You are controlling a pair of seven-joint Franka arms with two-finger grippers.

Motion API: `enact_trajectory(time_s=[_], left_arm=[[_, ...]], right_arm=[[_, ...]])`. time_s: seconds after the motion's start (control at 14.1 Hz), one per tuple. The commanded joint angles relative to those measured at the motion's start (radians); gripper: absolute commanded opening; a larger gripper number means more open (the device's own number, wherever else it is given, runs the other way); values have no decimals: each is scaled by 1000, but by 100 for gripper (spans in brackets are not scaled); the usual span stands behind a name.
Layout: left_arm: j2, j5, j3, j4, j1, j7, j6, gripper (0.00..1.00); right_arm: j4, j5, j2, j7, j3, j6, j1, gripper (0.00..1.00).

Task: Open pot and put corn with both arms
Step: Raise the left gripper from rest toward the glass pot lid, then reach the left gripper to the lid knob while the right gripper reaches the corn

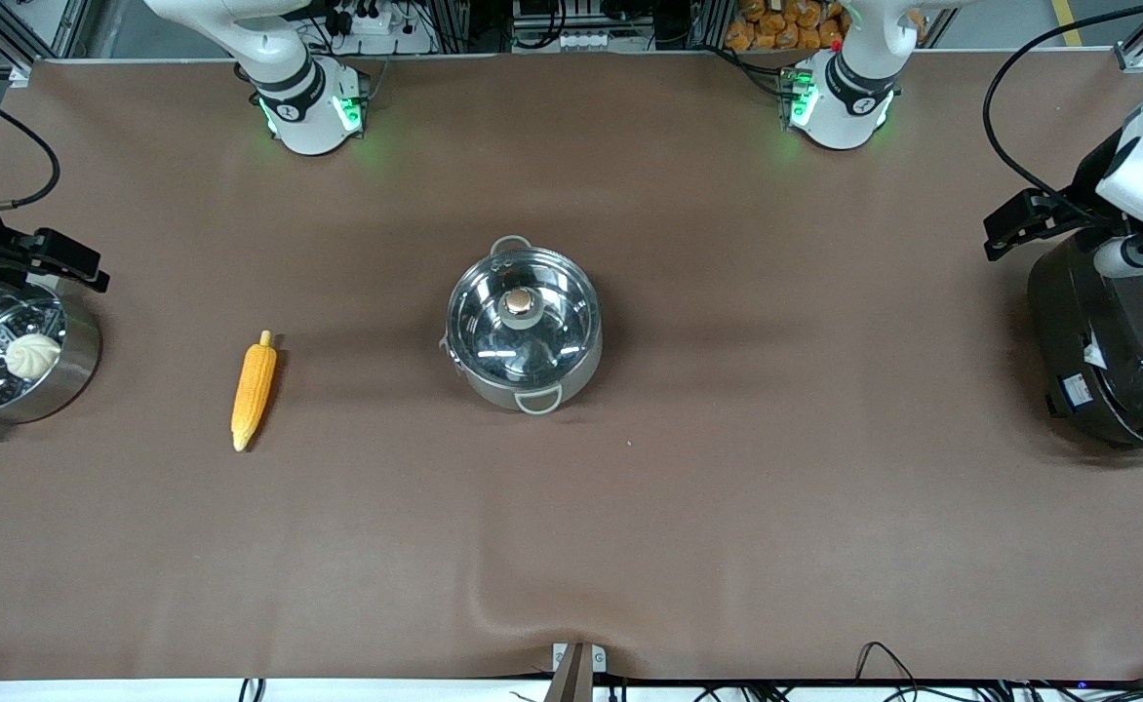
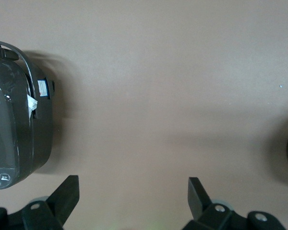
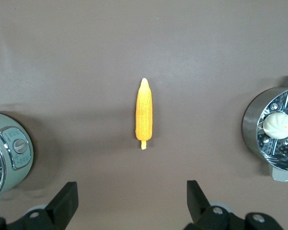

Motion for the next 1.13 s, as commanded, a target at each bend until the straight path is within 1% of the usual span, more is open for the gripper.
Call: enact_trajectory(time_s=[0.0,0.21,0.43,0.57,0.71,0.85,1.06], left_arm=[[-3,-26,-5,10,10,32,-17,100],[1,-20,-6,11,7,28,-17,100],[34,-25,-9,13,-8,19,-15,100],[64,-23,-40,11,-72,-52,-5,100],[122,-22,-71,28,-155,-212,29,100],[237,-19,-74,137,-250,-337,37,100],[359,-22,-74,237,-384,-587,70,100]], right_arm=[[23,-9,11,1,2,-17,-4,100],[25,-9,11,1,2,-17,-3,100],[23,-9,11,1,2,-17,-3,100],[23,-7,11,0,2,-17,-3,100],[20,-7,11,1,2,-17,0,100],[20,-7,12,-3,2,-17,-4,100],[20,-7,12,1,2,-17,-1,100]])
